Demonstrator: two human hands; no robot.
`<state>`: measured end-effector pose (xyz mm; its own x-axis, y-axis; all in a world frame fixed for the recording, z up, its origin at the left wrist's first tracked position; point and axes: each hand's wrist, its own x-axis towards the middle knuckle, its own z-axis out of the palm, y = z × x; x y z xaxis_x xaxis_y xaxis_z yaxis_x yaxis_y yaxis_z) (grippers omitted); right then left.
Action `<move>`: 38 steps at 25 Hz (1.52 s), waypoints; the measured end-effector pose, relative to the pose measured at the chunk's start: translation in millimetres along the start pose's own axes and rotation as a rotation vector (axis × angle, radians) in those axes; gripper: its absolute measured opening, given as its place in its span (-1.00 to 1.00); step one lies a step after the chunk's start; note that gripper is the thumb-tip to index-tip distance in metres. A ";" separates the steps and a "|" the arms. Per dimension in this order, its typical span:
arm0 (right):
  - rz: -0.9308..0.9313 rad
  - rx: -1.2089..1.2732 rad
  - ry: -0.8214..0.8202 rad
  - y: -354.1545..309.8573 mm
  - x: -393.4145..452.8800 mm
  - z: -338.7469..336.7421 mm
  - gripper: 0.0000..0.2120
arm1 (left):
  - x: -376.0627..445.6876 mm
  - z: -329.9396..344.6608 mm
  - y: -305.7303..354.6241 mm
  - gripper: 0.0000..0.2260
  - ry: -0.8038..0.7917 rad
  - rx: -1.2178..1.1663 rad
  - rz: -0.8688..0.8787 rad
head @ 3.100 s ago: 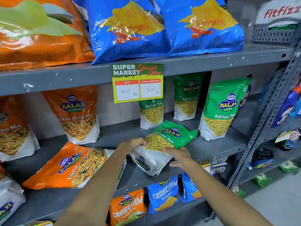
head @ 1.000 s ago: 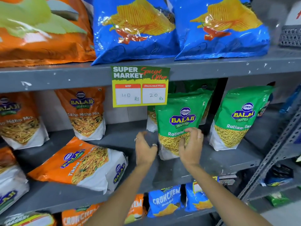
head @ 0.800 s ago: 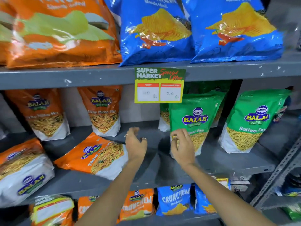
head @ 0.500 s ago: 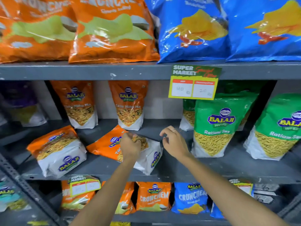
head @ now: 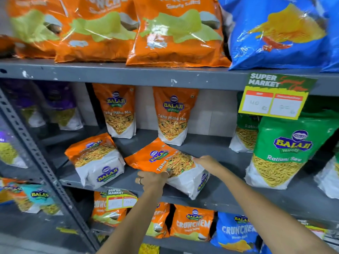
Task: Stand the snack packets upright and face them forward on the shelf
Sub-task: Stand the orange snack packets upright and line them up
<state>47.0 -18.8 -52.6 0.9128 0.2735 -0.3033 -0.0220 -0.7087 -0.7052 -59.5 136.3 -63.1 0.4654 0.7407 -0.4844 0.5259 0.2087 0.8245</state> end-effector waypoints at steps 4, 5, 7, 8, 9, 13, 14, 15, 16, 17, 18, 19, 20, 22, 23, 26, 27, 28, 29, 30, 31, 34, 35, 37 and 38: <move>0.118 0.135 -0.100 -1.8 -1.1 -7.2 -0.69 | -2.4 6.8 3.1 -0.50 -0.327 -0.391 -0.272; 0.124 0.158 -0.115 -2.2 -1.6 -8.2 -0.68 | -3.5 7.4 1.7 -0.61 -0.378 -0.401 -0.267; 0.124 0.194 -0.132 -1.1 -4.6 -8.7 -0.68 | -4.7 6.2 -2.9 -0.75 -0.374 -0.392 -0.220; 0.119 0.211 -0.137 0.1 -7.3 -8.6 -0.69 | -6.1 4.7 -5.4 -0.76 -0.364 -0.397 -0.184; 0.111 0.235 -0.135 1.7 -10.7 -8.1 -0.69 | -8.0 3.2 -7.2 -0.74 -0.360 -0.411 -0.136; 0.031 0.377 -0.126 11.9 -31.2 -8.3 -0.62 | -22.4 -4.6 -13.1 -0.55 -0.330 -0.447 0.090; 0.003 0.403 -0.139 13.9 -36.7 -8.6 -0.62 | -26.4 -7.0 -13.2 -0.55 -0.307 -0.446 0.147; -0.025 0.417 -0.150 14.7 -42.2 -8.0 -0.66 | -28.5 -9.7 -12.8 -0.56 -0.286 -0.456 0.205; -0.050 0.420 -0.153 15.0 -47.3 -6.5 -0.74 | -29.3 -12.7 -12.5 -0.59 -0.270 -0.470 0.256; -0.075 0.421 -0.145 14.8 -51.5 -3.8 -0.81 | -29.4 -15.6 -12.6 -0.61 -0.263 -0.484 0.300; -0.101 0.426 -0.127 14.3 -55.2 -0.7 -0.83 | -28.8 -18.2 -12.6 -0.63 -0.264 -0.492 0.331; -0.126 0.436 -0.106 13.6 -58.7 3.3 -0.80 | -27.8 -20.6 -12.6 -0.64 -0.272 -0.496 0.354; -0.145 0.448 -0.080 12.3 -61.9 7.1 -0.78 | -26.0 -22.7 -12.2 -0.64 -0.282 -0.498 0.369; -0.173 0.465 -0.028 10.7 -63.5 14.4 -0.73 | -20.6 -26.5 -9.1 -0.64 -0.305 -0.510 0.400; -0.191 0.462 -0.005 9.0 -62.9 17.6 -0.70 | -16.8 -28.0 -6.3 -0.65 -0.319 -0.515 0.419; -0.219 0.399 0.094 0.2 -54.7 27.4 -0.61 | -0.7 -32.0 8.7 -0.65 -0.390 -0.491 0.471; -0.214 0.377 0.135 -3.4 -50.4 31.7 -0.58 | 6.0 -32.8 15.0 -0.65 -0.419 -0.478 0.484; -0.201 0.364 0.174 -6.1 -46.4 36.3 -0.55 | 12.9 -32.8 21.0 -0.64 -0.448 -0.466 0.489; -0.189 0.361 0.207 -8.1 -41.5 41.5 -0.54 | 19.9 -32.2 26.6 -0.63 -0.477 -0.454 0.493; -0.179 0.366 0.240 -8.5 -36.4 46.5 -0.54 | 26.5 -30.7 31.1 -0.63 -0.504 -0.441 0.493; -0.172 0.373 0.274 -8.4 -30.1 51.8 -0.54 | 34.5 -28.4 35.4 -0.62 -0.535 -0.431 0.487; -0.158 0.437 0.349 -2.9 -16.4 61.9 -0.54 | 51.0 -20.7 43.0 -0.59 -0.620 -0.401 0.453; -0.159 0.466 0.355 -1.6 -12.8 62.8 -0.53 | 54.1 -18.5 45.7 -0.59 -0.628 -0.388 0.442; -0.154 0.486 0.337 -1.4 -8.4 63.1 -0.54 | 58.6 -14.7 49.0 -0.60 -0.626 -0.386 0.405; -0.156 0.483 0.326 -1.1 -8.1 64.4 -0.54 | 59.0 -13.6 48.9 -0.60 -0.632 -0.395 0.395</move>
<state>13.3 21.6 -90.7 0.9965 0.0826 -0.0149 0.0088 -0.2801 -0.9599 -16.0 198.9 -47.4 0.9354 0.3343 -0.1148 0.0079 0.3049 0.9524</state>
